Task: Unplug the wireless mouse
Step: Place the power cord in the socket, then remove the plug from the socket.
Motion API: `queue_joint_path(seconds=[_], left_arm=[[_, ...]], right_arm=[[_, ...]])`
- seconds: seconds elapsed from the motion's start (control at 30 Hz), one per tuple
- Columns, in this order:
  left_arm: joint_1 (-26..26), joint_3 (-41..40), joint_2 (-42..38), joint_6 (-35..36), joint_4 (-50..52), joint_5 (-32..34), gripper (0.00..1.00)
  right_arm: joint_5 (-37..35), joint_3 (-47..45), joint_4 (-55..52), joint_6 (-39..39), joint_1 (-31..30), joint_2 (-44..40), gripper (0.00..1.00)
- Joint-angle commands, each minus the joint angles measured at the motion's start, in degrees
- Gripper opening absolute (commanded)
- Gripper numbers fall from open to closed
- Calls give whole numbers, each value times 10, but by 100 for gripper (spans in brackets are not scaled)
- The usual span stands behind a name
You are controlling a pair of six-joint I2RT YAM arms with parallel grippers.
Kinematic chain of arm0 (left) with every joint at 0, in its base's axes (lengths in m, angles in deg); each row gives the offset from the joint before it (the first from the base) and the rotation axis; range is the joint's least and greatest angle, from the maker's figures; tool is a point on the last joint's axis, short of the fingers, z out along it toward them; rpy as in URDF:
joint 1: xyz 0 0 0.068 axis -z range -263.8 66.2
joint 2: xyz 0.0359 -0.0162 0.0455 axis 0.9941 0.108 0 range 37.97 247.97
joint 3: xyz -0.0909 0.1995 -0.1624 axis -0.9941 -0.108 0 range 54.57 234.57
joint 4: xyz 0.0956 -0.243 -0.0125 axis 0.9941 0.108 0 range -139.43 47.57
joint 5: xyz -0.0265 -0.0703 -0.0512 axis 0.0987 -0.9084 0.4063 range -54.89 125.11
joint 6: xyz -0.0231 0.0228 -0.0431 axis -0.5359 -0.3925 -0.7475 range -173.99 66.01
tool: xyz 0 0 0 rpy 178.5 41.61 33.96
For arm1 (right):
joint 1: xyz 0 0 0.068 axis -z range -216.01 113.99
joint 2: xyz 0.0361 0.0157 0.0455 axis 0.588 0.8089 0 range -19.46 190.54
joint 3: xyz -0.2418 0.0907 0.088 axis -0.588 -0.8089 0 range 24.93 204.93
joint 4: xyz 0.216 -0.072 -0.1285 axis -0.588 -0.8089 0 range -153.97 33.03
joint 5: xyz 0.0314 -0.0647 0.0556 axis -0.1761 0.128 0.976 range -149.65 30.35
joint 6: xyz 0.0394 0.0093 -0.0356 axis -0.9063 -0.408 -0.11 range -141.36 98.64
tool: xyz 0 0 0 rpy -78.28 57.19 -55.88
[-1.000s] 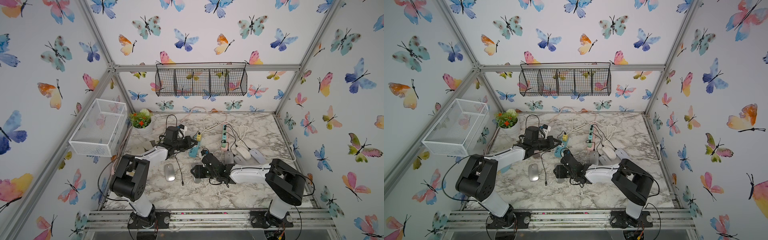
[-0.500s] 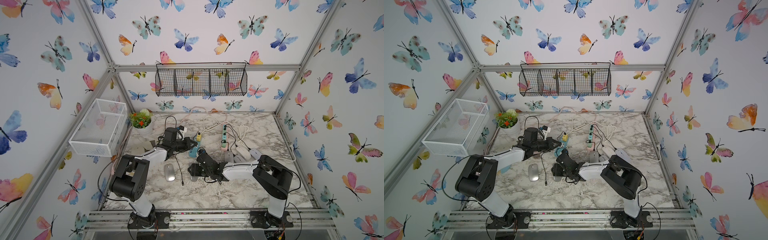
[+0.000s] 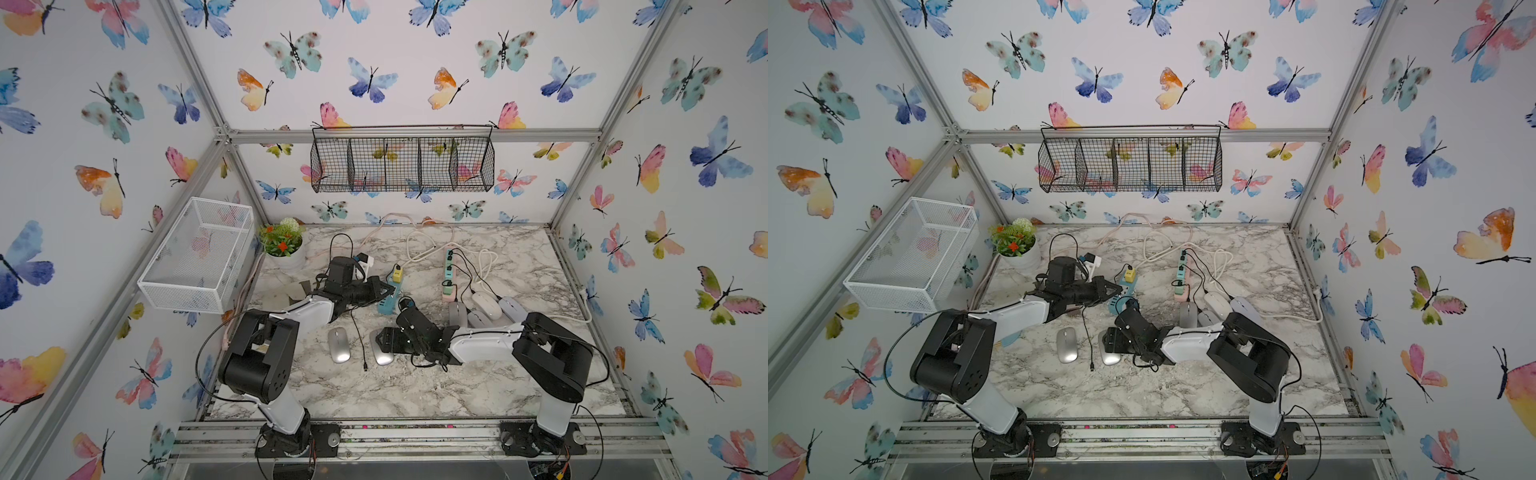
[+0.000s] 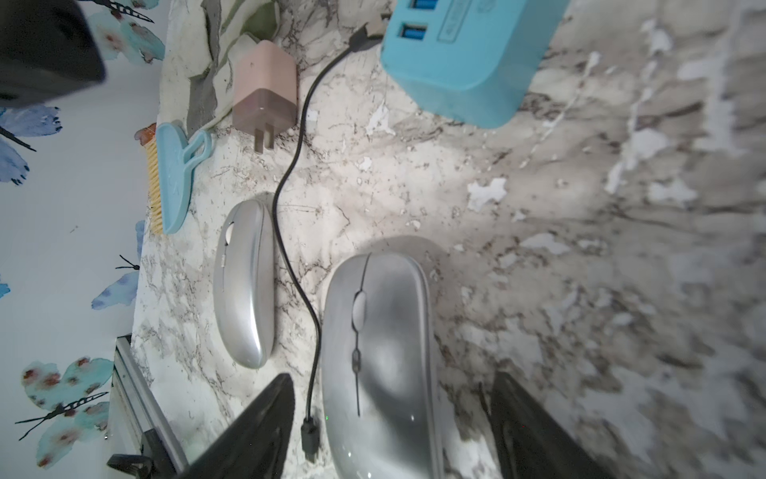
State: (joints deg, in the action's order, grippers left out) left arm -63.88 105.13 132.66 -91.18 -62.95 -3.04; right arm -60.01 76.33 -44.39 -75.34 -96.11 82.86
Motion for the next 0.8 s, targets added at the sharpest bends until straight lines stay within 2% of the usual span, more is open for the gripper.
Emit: queue_joint_path(seconds=[0.0, 0.07, 0.2, 0.27, 0.4, 0.47, 0.53, 0.6, 0.7, 0.77], left_arm=[[8, 5, -25, 46, 44, 37, 0], [23, 17, -28, 74, 85, 81, 3], [48, 43, -30, 114, 145, 175, 34], [54, 55, -35, 126, 166, 213, 45], [61, 93, -33, 157, 207, 278, 73], [65, 128, -18, 175, 232, 301, 81], [73, 162, 5, 192, 252, 318, 86], [83, 205, 37, 210, 277, 339, 86], [101, 263, 87, 224, 309, 386, 83], [106, 299, 118, 226, 324, 412, 80]], right_arm=[[-59, -39, -7, 30, -3, -71, 77], [-107, -67, -19, 47, -3, -112, 75], [-169, -94, -66, 86, 9, -172, 72], [-178, -98, -87, 100, 17, -190, 72], [-160, -103, -106, 122, 42, -213, 70], [-112, -112, -95, 131, 69, -226, 68], [-56, -127, -74, 140, 100, -244, 67], [8, -142, -44, 153, 130, -262, 66], [55, -149, -36, 160, 160, -279, 65], [60, -147, -47, 168, 168, -286, 65]])
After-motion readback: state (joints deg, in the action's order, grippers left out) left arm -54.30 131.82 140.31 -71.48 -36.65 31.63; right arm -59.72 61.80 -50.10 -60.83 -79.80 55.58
